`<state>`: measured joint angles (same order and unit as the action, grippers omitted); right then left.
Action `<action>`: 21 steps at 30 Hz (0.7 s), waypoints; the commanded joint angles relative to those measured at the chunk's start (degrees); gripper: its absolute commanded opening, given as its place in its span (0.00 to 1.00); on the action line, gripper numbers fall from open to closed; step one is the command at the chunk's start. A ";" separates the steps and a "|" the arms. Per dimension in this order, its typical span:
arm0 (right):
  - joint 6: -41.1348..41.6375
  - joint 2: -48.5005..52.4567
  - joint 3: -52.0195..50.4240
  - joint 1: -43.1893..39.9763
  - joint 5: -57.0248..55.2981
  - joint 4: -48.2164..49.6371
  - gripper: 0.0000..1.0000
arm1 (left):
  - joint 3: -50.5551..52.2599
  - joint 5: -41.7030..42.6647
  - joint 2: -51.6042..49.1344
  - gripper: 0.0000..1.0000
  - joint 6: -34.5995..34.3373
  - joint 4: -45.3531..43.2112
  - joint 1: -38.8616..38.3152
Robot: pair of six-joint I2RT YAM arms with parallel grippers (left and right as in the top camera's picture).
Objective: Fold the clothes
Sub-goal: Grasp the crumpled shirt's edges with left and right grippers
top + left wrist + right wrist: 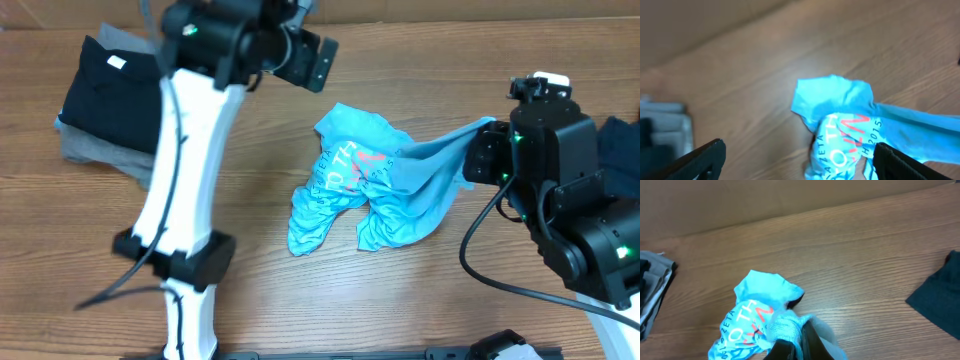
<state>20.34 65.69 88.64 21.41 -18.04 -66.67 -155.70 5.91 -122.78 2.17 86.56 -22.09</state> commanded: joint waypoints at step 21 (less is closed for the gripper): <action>0.68 -2.95 0.35 -0.17 0.11 -1.92 0.04 | -0.02 5.33 -35.10 0.83 3.23 -15.67 -4.17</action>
<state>20.78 63.37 88.64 21.41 -17.93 -68.66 -155.09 11.79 -154.93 3.60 71.24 -25.04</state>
